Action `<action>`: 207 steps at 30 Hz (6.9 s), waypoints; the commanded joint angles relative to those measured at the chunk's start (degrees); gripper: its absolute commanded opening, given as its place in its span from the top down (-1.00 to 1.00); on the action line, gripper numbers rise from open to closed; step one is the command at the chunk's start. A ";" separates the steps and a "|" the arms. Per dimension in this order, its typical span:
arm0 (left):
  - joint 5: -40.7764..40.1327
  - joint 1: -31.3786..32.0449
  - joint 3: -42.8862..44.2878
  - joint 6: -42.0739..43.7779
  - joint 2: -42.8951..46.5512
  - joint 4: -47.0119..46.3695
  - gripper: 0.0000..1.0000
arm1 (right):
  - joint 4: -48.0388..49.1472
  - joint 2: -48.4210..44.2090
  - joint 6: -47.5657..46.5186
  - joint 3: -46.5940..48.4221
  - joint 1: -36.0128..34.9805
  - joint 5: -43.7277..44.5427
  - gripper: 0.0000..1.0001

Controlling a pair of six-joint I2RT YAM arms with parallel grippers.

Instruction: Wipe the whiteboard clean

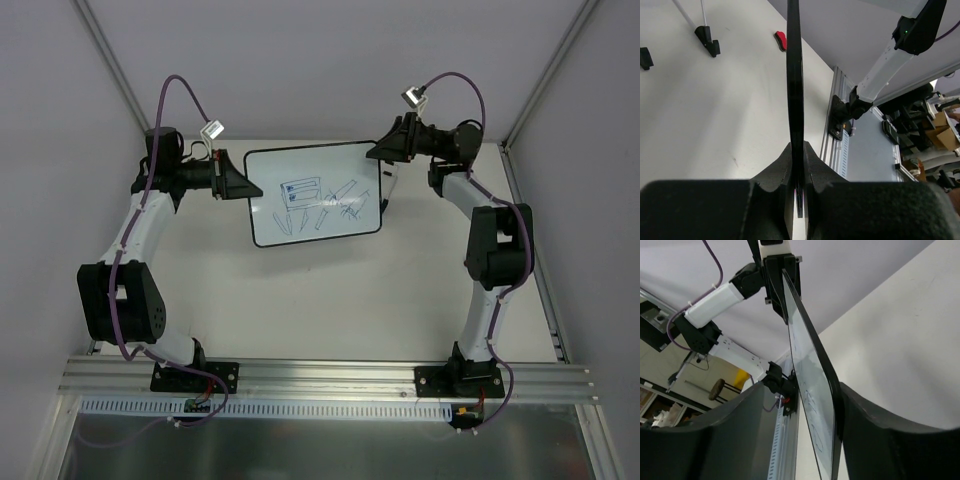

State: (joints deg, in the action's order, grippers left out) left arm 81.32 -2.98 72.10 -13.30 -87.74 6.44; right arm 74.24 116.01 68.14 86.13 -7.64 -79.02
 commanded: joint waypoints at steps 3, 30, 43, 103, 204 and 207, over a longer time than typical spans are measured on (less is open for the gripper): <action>2.09 0.08 2.08 3.63 4.60 -2.04 1.00 | 13.48 -0.78 0.50 -1.13 1.92 3.96 -0.56; -18.47 -4.05 -9.25 -7.70 13.30 -2.57 1.00 | -24.73 -11.58 -36.65 -18.80 14.84 19.25 -0.98; -27.08 -4.93 -17.51 -11.92 20.94 -2.57 1.00 | -88.88 -34.51 -70.35 -19.85 15.11 73.85 -0.98; -31.48 -4.84 -23.05 -12.36 26.92 2.26 1.00 | -89.09 -21.70 -62.60 -33.48 22.05 86.05 0.10; -40.01 8.17 -22.09 -10.17 21.83 7.54 1.00 | -71.95 -14.49 -59.53 -24.00 -43.76 82.73 0.99; -40.19 8.17 -22.17 -10.52 21.83 7.54 1.00 | -71.95 -14.14 -59.52 -20.05 -47.36 79.74 0.99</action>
State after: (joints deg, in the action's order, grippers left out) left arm 39.79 3.27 48.51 -27.83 -66.70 16.29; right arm 2.92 98.48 7.86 62.57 -47.72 11.44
